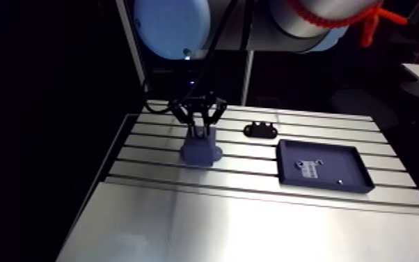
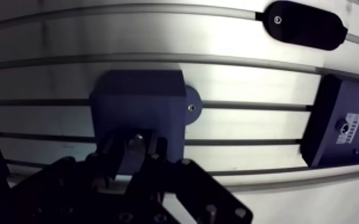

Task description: Pick up the M10 bolt and insert it into the hex recess until seated.

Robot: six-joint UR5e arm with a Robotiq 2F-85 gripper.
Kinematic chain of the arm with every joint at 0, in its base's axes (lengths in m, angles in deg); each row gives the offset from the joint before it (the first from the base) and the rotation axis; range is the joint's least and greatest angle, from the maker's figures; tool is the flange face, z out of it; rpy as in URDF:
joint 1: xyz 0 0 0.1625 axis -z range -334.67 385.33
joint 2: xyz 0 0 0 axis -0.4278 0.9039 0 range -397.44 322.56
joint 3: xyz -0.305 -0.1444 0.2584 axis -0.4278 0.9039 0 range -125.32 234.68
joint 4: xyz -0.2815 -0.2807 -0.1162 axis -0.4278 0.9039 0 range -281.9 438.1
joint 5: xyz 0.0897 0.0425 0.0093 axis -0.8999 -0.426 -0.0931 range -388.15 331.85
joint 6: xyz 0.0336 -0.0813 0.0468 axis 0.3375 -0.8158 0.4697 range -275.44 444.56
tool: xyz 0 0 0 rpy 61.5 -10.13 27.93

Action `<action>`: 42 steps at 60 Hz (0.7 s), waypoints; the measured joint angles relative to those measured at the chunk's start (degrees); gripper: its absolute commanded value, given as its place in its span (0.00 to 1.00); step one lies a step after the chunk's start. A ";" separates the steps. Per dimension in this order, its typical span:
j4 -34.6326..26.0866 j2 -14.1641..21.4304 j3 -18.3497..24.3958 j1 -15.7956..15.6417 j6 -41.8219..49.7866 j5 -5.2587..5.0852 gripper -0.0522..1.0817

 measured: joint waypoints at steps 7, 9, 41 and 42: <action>0.02 -0.02 -0.08 0.00 -0.01 0.00 0.62; 0.03 -0.02 -0.10 0.00 -0.03 0.00 0.62; 0.20 -0.09 -0.14 -0.03 -0.09 -0.02 0.65; 0.20 -0.09 -0.14 -0.02 -0.10 -0.02 0.65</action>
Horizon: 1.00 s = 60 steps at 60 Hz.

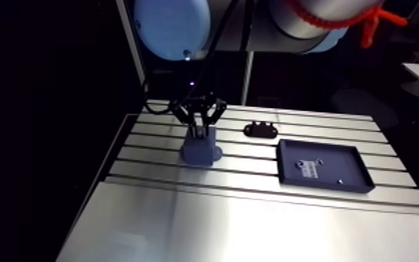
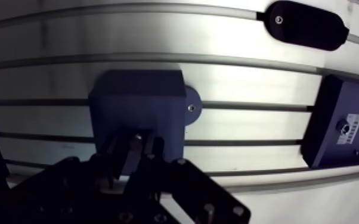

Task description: Pick up the M10 bolt and insert it into the hex recess until seated.

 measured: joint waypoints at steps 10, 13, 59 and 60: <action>0.01 0.00 0.00 0.00 -0.01 -0.04 0.66; 0.01 0.00 0.00 0.00 -0.02 -0.04 0.66; 0.01 0.04 0.33 -0.14 -3.24 -0.22 0.68; 0.01 0.05 0.33 -0.14 -3.38 -0.21 0.68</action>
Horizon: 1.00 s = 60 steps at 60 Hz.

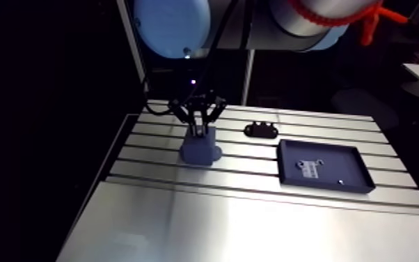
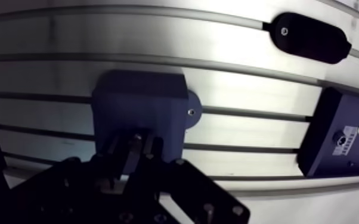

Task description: Pick up the M10 bolt and insert it into the hex recess until seated.

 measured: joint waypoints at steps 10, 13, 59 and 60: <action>0.00 0.00 -0.03 -0.01 -1.77 0.00 0.68; 0.00 0.00 -0.05 -0.01 -2.34 0.00 0.68; 0.01 0.00 -0.06 -0.09 -10.92 0.14 0.68; 0.02 0.00 -0.05 -0.09 -11.15 0.15 0.68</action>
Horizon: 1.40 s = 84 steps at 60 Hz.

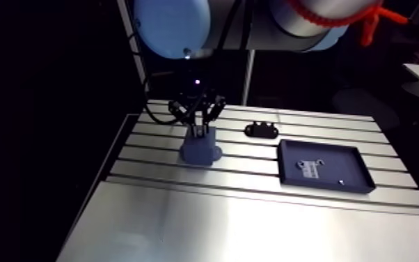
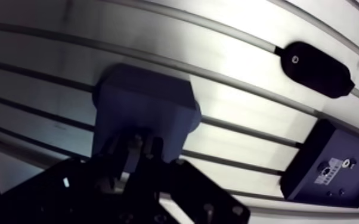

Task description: Pick up the M10 bolt and insert it into the hex recess until seated.

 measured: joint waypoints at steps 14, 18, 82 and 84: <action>0.02 -0.05 0.00 0.00 -2.66 0.07 0.68; 0.03 -0.06 0.01 0.00 -3.22 0.07 0.68; 0.19 -0.17 -0.10 -0.02 -11.83 0.18 0.67; 0.20 -0.17 -0.11 -0.02 -12.00 0.19 0.67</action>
